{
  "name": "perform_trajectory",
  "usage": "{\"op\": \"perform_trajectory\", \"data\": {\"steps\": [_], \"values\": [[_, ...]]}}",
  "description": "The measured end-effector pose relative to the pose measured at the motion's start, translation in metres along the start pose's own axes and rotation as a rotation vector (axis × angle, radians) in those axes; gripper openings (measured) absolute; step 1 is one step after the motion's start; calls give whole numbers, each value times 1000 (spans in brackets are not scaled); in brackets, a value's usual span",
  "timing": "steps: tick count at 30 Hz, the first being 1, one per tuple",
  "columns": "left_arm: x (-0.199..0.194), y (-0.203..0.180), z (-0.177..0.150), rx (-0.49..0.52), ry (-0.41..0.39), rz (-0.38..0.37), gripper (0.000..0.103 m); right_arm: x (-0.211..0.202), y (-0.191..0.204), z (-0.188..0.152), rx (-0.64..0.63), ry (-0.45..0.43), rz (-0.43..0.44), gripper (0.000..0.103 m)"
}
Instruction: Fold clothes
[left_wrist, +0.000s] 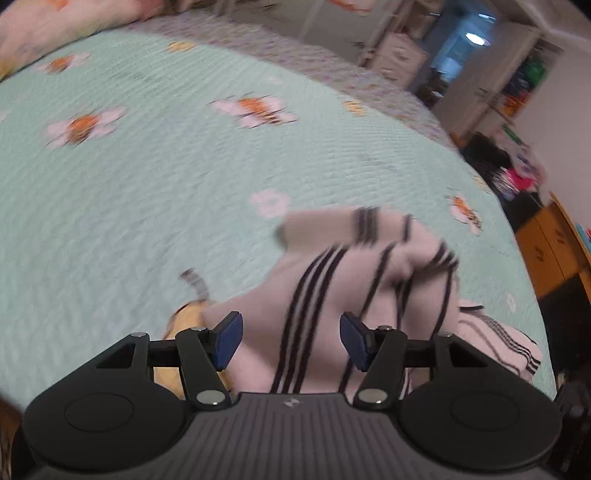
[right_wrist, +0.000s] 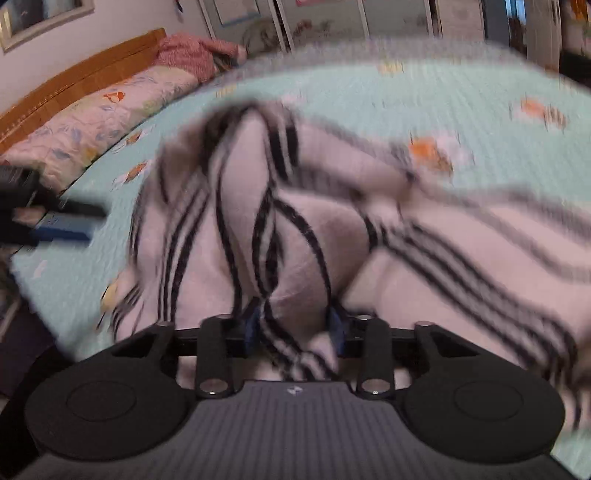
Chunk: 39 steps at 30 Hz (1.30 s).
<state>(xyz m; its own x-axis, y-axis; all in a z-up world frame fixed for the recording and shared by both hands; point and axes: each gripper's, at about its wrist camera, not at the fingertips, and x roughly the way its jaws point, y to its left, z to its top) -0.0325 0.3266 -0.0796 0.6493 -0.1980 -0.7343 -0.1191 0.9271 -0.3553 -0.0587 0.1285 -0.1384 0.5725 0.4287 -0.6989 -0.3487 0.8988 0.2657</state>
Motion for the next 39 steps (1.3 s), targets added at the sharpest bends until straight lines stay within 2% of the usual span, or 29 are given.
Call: {"op": "perform_trajectory", "data": {"steps": [2, 11, 15, 20, 22, 23, 25, 26, 27, 28, 30, 32, 34, 36, 37, 38, 39], "values": [[8, -15, 8, 41, -8, -20, 61, -2, -1, -12, 5, 4, 3, 32], [42, -82, 45, 223, -42, -111, 62, -1, -8, -15, 76, 0, 30, 32], [56, -102, 50, 285, -15, -103, 64, -2, -6, -17, 69, -5, 23, 33], [69, -104, 47, 237, 48, -140, 66, -4, -4, -19, 69, -7, 19, 35], [81, -108, 49, 206, 78, -127, 70, -1, -4, -16, 67, -8, 13, 35], [91, -109, 48, 193, 109, -85, 74, -1, -3, -16, 64, -8, 8, 36], [112, -113, 48, 166, 172, 1, 74, -1, 0, -17, 56, -9, -2, 36], [121, -113, 46, 184, 186, 30, 62, -2, 1, -17, 52, -9, -7, 36], [126, -114, 44, 211, 177, 67, 25, -3, 2, -17, 49, -11, -10, 37], [128, -112, 40, 223, 162, 125, 8, -3, 2, -18, 48, -14, -11, 37], [120, -91, 35, 145, 139, 133, 9, -5, 2, -19, 49, -14, -9, 37], [94, -69, 29, 99, 85, 85, 9, -6, 1, -21, 46, -12, -2, 37], [52, -47, 18, 99, 17, 56, 9, -9, -3, -21, 55, -7, 12, 37], [13, -31, 2, 112, -21, 67, 7, -12, -4, -22, 72, 10, 32, 38], [-6, -22, -6, 119, -39, 74, 8, -13, -5, -22, 81, 19, 42, 42], [-8, -12, -14, 127, -8, 102, 10, -14, -5, -22, 80, 26, 55, 45], [-9, -2, -22, 136, 25, 131, 12, -14, -3, -21, 76, 34, 69, 53]]}}
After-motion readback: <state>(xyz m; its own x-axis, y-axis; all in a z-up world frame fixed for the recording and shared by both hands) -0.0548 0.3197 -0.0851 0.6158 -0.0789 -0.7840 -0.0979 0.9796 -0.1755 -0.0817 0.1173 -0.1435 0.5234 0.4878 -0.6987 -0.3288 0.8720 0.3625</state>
